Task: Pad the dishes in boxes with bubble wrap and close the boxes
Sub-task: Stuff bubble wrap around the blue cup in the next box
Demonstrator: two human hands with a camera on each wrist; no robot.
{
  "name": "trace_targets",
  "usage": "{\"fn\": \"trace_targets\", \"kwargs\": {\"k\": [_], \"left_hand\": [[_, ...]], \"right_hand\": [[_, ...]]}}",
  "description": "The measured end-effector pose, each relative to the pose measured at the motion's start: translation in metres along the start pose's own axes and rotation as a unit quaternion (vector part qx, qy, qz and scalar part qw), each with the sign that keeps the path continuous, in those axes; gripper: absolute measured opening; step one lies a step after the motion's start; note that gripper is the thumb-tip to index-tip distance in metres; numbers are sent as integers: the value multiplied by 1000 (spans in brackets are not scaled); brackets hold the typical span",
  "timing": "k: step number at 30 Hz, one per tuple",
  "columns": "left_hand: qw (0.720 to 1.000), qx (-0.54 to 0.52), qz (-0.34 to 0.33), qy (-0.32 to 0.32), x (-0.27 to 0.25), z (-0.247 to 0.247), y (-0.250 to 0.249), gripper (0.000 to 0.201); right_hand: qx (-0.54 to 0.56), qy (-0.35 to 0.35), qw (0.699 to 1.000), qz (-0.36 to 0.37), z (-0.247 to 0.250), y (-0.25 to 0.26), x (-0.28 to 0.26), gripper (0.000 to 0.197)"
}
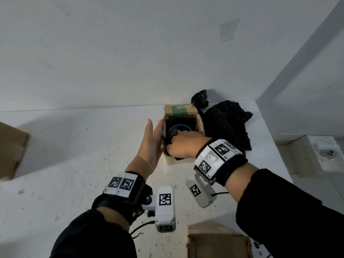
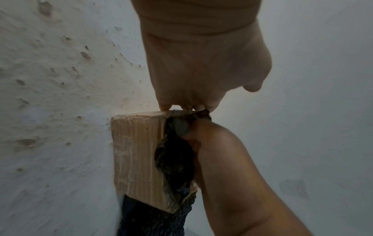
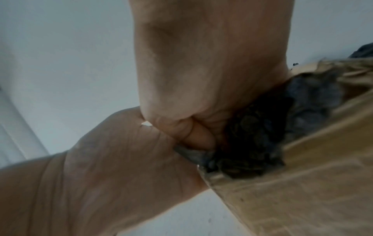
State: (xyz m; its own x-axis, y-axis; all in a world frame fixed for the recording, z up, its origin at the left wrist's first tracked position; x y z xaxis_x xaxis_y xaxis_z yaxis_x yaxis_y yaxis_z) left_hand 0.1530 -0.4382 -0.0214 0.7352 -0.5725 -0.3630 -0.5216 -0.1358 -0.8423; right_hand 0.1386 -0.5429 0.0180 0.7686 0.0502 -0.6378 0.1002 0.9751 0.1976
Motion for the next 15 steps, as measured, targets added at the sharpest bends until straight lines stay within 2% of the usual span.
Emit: {"fn": "trace_targets", "kwargs": {"k": [3,7,10,12,13,15], "left_hand": [[1000,2,-1,3,-1,-1,1,71],[1000,-3,1,6,-1,1,2,74],[1000,13,6,0,-2,0,1,69],[1000,14,16,-3,-3,1,3,68],[1000,11,18,-4,-4,1,3,67],[1000,12,19,-2,-5,1,3,66]], "right_hand": [[72,44,996,-16,3,7,4,41],[235,81,967,-55,-9,12,9,49],[217,99,971,-12,-1,8,4,44],[170,74,983,14,7,1,-4,35],[154,38,987,25,8,-4,-5,30],[171,-88,980,46,5,-18,-3,21]]}}
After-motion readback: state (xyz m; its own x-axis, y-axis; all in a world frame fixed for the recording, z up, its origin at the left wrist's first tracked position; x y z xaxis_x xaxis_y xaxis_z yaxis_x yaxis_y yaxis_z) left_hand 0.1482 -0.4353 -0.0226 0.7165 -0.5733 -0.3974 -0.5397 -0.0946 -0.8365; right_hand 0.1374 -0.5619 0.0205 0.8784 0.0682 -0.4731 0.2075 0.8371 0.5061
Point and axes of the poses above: each hand's wrist, its own x-axis towards the middle knuckle, its own z-axis out of the back of the hand, y = z × x, the point moved 2 cm from there along x, towards the middle knuckle, and after that the axes turned 4 degrees about x, right-handed, at the moved point
